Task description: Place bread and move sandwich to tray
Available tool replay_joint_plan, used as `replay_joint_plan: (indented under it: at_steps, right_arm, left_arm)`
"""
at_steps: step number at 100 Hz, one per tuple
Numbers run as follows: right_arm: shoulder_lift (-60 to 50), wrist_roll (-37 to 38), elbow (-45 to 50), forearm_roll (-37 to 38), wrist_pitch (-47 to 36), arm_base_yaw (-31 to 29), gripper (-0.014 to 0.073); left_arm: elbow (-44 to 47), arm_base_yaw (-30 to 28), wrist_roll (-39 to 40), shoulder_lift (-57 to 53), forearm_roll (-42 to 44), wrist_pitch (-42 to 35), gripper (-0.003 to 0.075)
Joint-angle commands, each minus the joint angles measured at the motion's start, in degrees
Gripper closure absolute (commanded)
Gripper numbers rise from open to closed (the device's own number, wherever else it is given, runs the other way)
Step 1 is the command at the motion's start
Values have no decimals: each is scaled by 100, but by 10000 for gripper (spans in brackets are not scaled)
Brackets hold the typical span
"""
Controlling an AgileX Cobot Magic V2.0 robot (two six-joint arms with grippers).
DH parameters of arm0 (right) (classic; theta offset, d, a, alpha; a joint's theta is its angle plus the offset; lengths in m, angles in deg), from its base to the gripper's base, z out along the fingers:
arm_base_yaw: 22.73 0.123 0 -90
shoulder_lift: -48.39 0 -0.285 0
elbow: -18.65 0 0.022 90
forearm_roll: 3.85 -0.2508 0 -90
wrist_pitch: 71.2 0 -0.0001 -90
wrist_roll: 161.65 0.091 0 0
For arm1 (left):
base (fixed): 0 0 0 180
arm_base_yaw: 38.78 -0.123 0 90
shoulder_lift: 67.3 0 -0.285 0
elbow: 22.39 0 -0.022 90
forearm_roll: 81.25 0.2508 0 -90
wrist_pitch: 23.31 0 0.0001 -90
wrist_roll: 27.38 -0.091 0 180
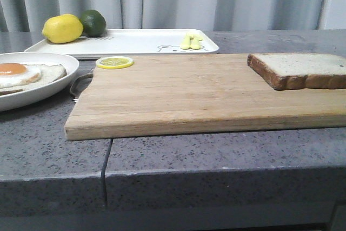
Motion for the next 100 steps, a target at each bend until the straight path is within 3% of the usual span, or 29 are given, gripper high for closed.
replay_joint_plan:
  at_steps: [1, 68, 100]
  right_arm:
    - [-73, 6, 15, 60, -475, 14, 663]
    - [-73, 6, 15, 60, -475, 14, 663]
    - [-73, 6, -90, -60, -608, 13, 663]
  left_arm:
    - [85, -17, -9, -171, -10, -479, 740]
    - [85, -17, -9, -171, -32, -469, 740]
    - [22, -17, -9, -171, -1100, -751, 740]
